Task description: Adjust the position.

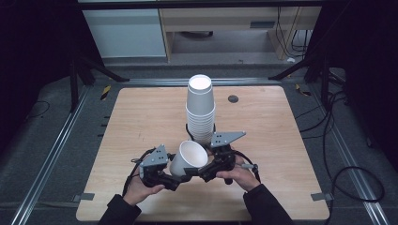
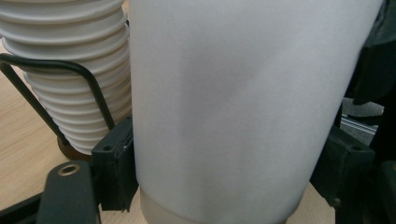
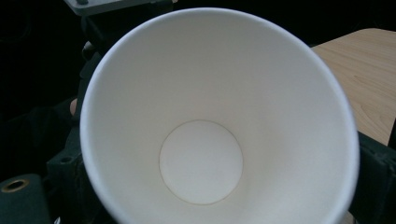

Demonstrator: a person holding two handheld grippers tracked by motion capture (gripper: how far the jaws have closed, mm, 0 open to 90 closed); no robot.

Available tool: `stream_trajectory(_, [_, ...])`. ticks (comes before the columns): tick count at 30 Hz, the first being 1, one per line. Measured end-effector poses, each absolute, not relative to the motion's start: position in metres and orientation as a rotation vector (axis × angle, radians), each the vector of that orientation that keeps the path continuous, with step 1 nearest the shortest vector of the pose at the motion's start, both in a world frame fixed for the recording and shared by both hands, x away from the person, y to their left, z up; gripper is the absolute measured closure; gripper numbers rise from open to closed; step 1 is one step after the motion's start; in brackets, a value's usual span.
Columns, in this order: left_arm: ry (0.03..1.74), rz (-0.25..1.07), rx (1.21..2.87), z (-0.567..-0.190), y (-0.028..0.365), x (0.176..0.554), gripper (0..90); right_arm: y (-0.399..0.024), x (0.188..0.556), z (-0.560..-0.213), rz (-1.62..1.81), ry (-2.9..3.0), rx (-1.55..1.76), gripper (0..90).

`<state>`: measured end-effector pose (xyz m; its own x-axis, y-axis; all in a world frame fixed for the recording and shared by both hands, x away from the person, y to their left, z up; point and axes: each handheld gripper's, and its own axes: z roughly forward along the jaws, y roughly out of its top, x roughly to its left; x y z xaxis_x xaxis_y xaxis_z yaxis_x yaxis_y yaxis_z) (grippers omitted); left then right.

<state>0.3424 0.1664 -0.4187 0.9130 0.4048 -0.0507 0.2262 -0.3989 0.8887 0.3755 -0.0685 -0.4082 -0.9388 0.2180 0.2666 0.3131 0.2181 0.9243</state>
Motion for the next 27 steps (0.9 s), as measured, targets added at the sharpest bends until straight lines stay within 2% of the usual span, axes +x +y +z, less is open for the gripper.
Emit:
stream_trajectory(11, [0.452,0.226,1.995,-0.419,0.164,0.341,21.3,-0.066,0.375,-0.410,-1.860,-2.367,-0.491,13.6])
stream_trajectory(20, [0.437,0.228,2.000,-0.419,0.164,0.340,20.2,-0.068,0.373,-0.409,-1.857,-2.386,-0.471,14.9])
stream_trajectory(27, [0.448,0.219,2.031,-0.422,0.167,0.342,15.7,-0.084,0.374,-0.398,-1.932,-2.400,-0.507,14.9])
